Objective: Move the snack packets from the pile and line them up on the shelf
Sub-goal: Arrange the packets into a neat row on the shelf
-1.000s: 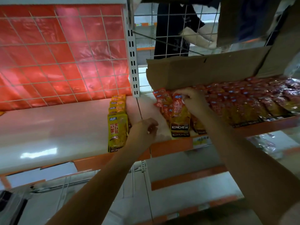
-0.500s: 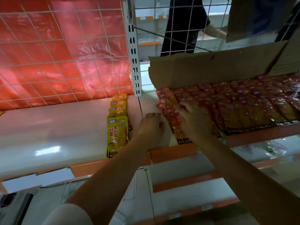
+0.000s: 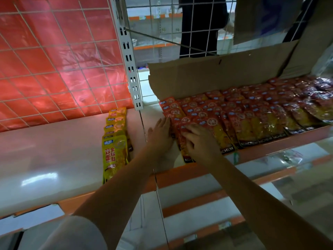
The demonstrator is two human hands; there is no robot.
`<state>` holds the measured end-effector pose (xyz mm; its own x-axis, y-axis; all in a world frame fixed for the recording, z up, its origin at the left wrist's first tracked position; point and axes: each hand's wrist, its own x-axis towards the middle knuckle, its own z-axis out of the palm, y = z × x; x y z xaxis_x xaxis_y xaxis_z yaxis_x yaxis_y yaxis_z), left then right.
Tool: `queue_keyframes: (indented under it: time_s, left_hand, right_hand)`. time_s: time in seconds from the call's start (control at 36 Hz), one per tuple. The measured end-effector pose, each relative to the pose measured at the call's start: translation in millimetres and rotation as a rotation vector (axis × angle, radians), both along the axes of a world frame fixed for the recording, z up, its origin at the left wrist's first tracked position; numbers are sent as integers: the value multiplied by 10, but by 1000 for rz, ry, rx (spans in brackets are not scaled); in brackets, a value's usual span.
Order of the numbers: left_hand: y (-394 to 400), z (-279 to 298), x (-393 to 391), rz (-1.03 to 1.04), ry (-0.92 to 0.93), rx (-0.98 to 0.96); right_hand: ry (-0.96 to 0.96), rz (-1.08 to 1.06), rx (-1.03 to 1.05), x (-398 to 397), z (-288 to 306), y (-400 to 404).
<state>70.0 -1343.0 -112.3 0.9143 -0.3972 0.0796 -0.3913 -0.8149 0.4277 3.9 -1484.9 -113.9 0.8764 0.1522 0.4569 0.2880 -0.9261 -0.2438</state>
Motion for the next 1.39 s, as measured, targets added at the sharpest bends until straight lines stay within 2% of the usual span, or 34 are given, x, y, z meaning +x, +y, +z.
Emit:
queue_keyframes:
  time_s: [0.17,0.31,0.81,0.97,1.08,1.19,1.31,1.39]
  left_hand:
    - [4,-57,5,7,-38,8]
    - [11,-73,-16,-10,-61,-2]
    - [23,-22,11,-22,-42,-55]
    - [115,28,-63,-46,-99,-74]
    - [208,174,-183,-63,-164,155]
    - [453,366,-372,-25,-301,235]
    - [842,491,-527,48,-374,238]
    - [1200,547,-640,63,-450,157]
  right_hand:
    - [83,39,38,8,3,-12]
    - [54,71,101,-19,11,13]
    - [-2,74,86,-13,38,13]
    - [-24,88,55,-20,45,17]
    - [-82,91,66,-43,89,58]
    - [-134,76,74,-51,172,248]
    - [-153,114,41,-50,222,638]
    - [-190,182,43,-43,292,977]
